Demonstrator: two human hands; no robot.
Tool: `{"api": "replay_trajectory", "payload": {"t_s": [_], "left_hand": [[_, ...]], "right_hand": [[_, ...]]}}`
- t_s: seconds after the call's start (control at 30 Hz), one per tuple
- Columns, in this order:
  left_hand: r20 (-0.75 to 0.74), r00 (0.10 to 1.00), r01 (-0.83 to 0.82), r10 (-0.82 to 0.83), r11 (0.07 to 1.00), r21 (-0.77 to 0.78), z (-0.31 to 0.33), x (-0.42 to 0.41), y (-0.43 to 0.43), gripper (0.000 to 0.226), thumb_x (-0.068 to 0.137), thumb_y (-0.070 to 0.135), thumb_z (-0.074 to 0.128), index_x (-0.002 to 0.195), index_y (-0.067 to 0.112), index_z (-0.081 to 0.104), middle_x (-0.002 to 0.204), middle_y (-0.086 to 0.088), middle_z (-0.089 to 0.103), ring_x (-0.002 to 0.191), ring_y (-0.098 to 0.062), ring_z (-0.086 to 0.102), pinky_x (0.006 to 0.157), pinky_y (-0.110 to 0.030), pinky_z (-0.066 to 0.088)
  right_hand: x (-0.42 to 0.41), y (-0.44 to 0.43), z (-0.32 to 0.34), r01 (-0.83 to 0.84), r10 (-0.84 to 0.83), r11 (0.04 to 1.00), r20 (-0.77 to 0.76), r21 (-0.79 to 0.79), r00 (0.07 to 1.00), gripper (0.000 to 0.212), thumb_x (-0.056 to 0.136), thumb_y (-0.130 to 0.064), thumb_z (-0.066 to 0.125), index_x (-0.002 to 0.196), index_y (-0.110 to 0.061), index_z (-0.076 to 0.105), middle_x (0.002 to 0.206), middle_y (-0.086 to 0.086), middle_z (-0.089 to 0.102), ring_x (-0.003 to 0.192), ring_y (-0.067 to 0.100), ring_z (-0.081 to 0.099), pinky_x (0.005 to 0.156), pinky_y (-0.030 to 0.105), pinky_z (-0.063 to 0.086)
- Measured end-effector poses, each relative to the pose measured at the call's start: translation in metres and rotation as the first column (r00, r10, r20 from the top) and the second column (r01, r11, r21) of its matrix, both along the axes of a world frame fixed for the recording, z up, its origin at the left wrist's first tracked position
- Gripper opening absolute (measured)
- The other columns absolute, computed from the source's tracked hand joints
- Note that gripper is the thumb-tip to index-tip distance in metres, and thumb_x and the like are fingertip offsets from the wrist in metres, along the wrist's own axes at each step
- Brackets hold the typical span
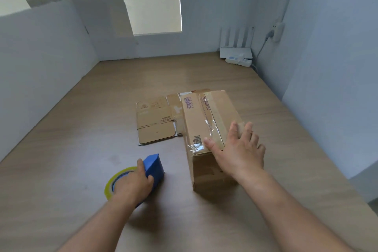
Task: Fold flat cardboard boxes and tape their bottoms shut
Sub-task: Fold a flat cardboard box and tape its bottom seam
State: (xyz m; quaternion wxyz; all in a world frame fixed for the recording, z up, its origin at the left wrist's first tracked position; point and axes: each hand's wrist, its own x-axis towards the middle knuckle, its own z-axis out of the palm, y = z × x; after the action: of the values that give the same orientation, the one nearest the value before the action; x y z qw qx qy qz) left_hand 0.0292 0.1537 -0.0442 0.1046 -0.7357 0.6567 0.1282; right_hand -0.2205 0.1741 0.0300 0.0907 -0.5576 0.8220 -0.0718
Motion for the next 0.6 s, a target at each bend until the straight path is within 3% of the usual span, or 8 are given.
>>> {"api": "replay_trajectory", "payload": {"t_s": [0.13,0.2,0.27,0.3,0.37,0.53,0.6], "left_hand": [[-0.077,0.992,-0.096,0.096,0.995,0.008,-0.011,-0.009,0.008,0.066,0.101,0.045,0.025,0.151,0.012,-0.002,0.116,-0.008,0.064,0.099,-0.024,0.062,0.079,-0.032,0.048],[-0.292,0.942,-0.19,0.164,0.98,-0.061,0.0,-0.025,0.01,0.066,0.1,0.046,0.028,0.151,0.009,0.008,0.136,-0.015,0.05,0.12,-0.031,0.052,0.097,-0.039,0.044],[-0.6,0.798,-0.214,0.059,0.958,-0.191,0.02,-0.057,0.017,0.069,0.098,0.05,0.031,0.153,0.013,0.009,0.156,-0.007,0.025,0.142,-0.022,0.027,0.115,-0.033,0.023],[-0.7,0.714,-0.197,-0.034,0.949,-0.246,0.032,-0.075,0.021,0.074,0.095,0.056,0.028,0.153,0.018,0.006,0.16,0.002,0.014,0.145,-0.013,0.014,0.115,-0.025,0.011],[-0.795,0.588,-0.181,-0.148,0.934,-0.308,0.051,-0.109,0.025,0.082,0.086,0.065,0.022,0.153,0.024,-0.001,0.158,0.013,0.006,0.143,0.0,0.003,0.113,-0.02,0.003],[-0.906,0.423,-0.248,0.003,0.962,-0.112,0.057,-0.138,0.015,0.064,0.102,0.043,0.028,0.153,0.018,-0.001,0.16,0.001,0.015,0.146,-0.015,0.015,0.114,-0.027,0.015],[-0.925,0.375,-0.276,0.059,0.96,-0.051,0.055,-0.139,0.015,0.06,0.102,0.043,0.027,0.154,0.021,0.004,0.158,0.001,0.022,0.145,-0.017,0.02,0.112,-0.028,0.019]], "right_hand": [[-0.001,0.001,0.003,-0.022,0.022,1.0,0.025,0.011,0.999,0.099,0.078,-0.083,0.013,0.151,-0.018,0.0,0.157,0.018,-0.005,0.141,0.036,0.008,0.106,0.056,0.022],[-0.004,0.003,0.003,-0.035,0.035,0.999,0.036,-0.007,0.999,0.094,0.082,-0.078,0.016,0.151,-0.016,0.001,0.158,0.018,-0.004,0.141,0.036,0.01,0.106,0.055,0.024],[-0.007,0.004,0.003,-0.044,0.046,0.999,0.058,-0.032,0.997,0.091,0.086,-0.074,0.019,0.151,-0.013,0.001,0.158,0.018,-0.002,0.142,0.036,0.011,0.107,0.052,0.025],[-0.008,0.005,0.003,-0.044,0.047,0.998,0.078,-0.048,0.996,0.09,0.087,-0.073,0.021,0.151,-0.012,0.001,0.158,0.019,-0.001,0.142,0.036,0.012,0.108,0.05,0.026],[-0.01,0.005,0.004,-0.033,0.043,0.996,0.125,-0.083,0.991,0.091,0.088,-0.071,0.025,0.151,-0.01,0.003,0.158,0.019,0.002,0.142,0.036,0.014,0.109,0.047,0.027],[-0.014,0.003,0.005,0.002,0.008,0.998,0.161,-0.06,0.987,0.111,0.074,-0.085,0.029,0.151,-0.01,0.002,0.158,0.018,0.004,0.142,0.034,0.016,0.107,0.047,0.03],[-0.014,0.004,0.002,-0.016,0.024,0.998,0.133,-0.059,0.991,0.108,0.075,-0.084,0.029,0.15,-0.011,0.003,0.157,0.016,0.006,0.14,0.034,0.018,0.106,0.048,0.031]]}}
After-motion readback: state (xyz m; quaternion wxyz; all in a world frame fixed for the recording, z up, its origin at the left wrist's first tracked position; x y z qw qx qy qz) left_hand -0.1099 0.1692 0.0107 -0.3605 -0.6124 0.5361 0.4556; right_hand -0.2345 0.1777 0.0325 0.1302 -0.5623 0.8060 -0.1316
